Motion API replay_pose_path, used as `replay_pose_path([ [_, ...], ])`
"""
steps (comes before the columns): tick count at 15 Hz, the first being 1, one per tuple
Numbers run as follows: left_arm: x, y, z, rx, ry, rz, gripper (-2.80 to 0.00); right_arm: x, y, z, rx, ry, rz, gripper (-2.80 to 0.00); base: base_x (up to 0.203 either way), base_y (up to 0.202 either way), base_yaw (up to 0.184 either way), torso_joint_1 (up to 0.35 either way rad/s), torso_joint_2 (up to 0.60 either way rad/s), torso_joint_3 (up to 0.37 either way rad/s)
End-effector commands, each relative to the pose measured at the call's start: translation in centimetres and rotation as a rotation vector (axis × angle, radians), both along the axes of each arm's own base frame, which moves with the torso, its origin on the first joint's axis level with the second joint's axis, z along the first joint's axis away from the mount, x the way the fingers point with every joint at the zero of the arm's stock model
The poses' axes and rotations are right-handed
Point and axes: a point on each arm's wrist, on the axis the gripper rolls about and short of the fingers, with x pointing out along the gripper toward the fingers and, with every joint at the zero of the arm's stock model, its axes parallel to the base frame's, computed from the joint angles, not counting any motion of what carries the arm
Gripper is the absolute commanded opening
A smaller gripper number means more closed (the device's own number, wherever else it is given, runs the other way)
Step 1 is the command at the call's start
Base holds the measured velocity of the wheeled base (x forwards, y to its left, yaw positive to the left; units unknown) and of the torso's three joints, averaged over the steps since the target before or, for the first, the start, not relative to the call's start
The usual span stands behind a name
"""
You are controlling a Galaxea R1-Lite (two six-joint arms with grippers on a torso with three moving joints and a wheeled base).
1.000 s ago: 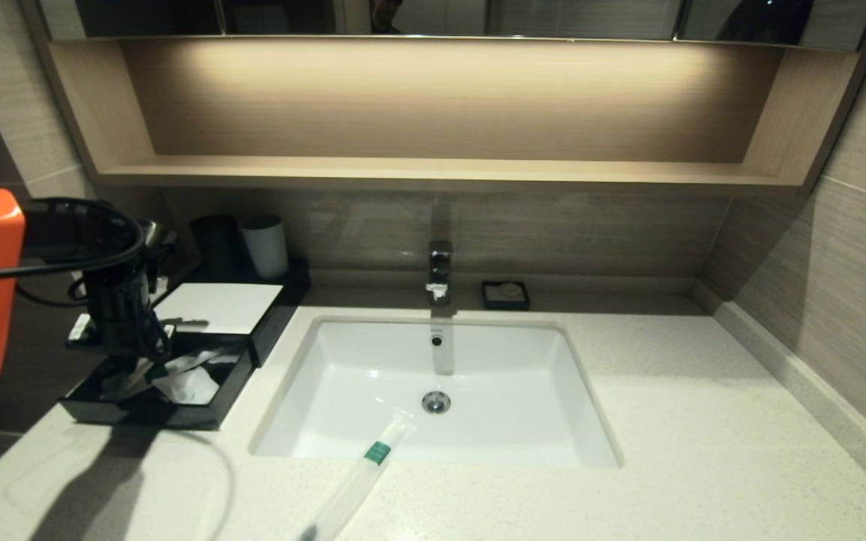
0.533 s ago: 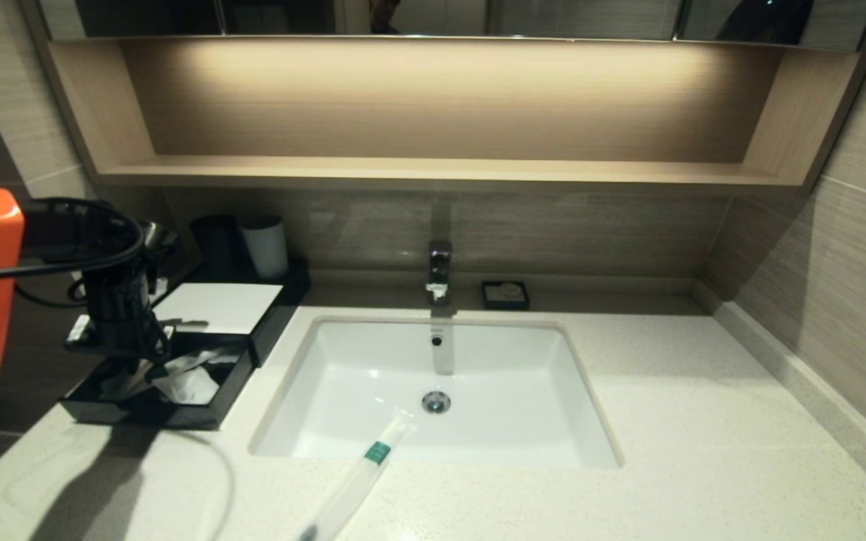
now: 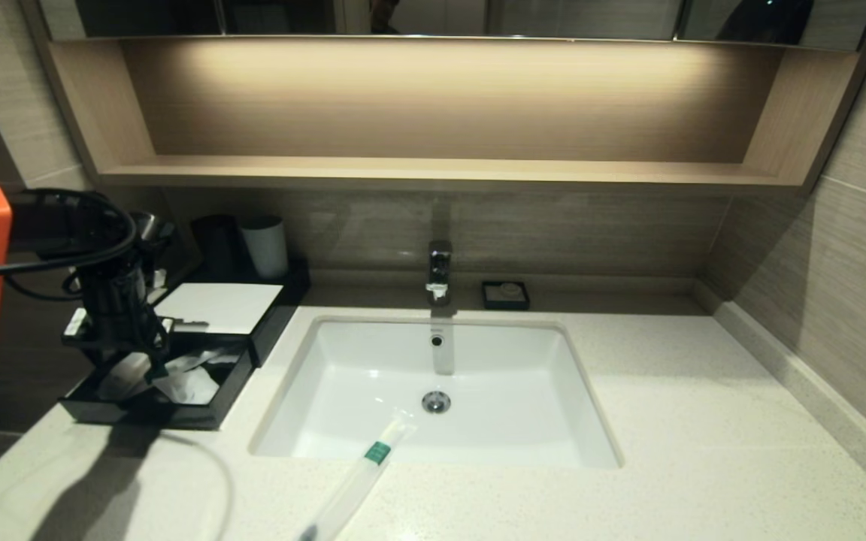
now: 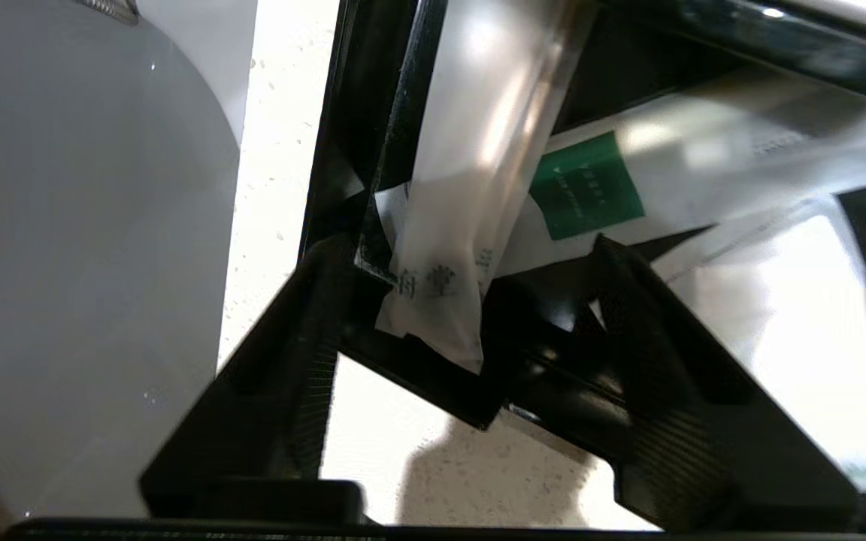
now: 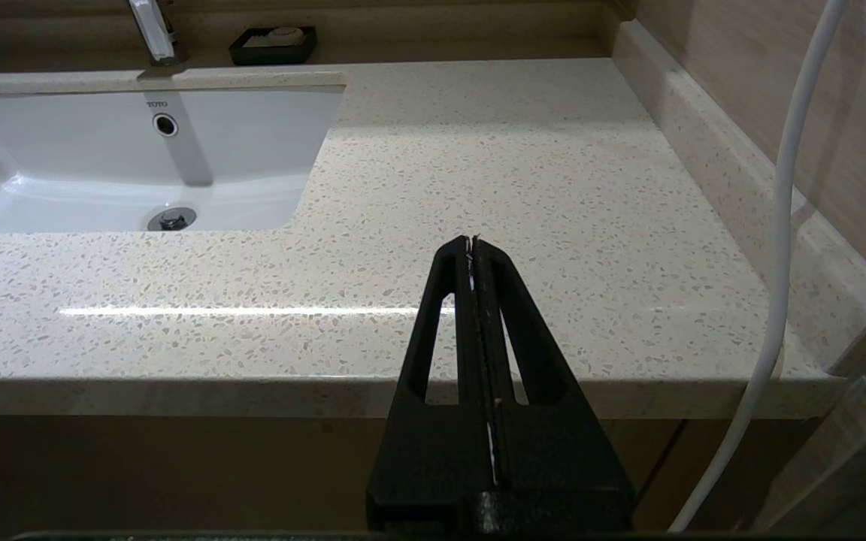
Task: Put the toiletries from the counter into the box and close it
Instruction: Place the bathroom toiletry into the drawer
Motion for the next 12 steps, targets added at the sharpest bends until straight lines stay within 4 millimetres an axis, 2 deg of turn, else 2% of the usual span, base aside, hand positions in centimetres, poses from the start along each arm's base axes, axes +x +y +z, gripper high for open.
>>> replay_pose_path([
  [1,-0.7,-0.5,1.8,0.006,-0.043,-0.009,0.00,0.0,0.0,0.0,0.000,0.001,0.000,-2.80,0.000,0.000,0.000,0.000,0.00,0.000],
  [5,-2.3,-2.2,5.3,-0.003,-0.137,-0.031,0.00,0.0,0.0,0.0,0.000,0.001,0.000,-2.80,0.000,0.000,0.000,0.000,0.00,0.000],
  [7,-3.3,-3.7,7.0,-0.018,-0.178,-0.061,0.00,0.0,0.0,0.0,0.000,0.001,0.000,-2.80,0.000,0.000,0.000,0.000,0.00,0.000],
  [10,-5.7,-6.3,9.0,-0.061,-0.222,-0.137,0.00,0.0,0.0,0.0,0.000,0.001,0.000,-2.80,0.000,0.000,0.000,0.000,0.00,0.000],
  [12,-7.8,-8.3,10.4,-0.157,-0.245,-0.235,0.00,0.0,0.0,0.0,0.000,-0.001,0.000,-2.80,0.000,0.000,0.000,0.000,0.00,0.000],
])
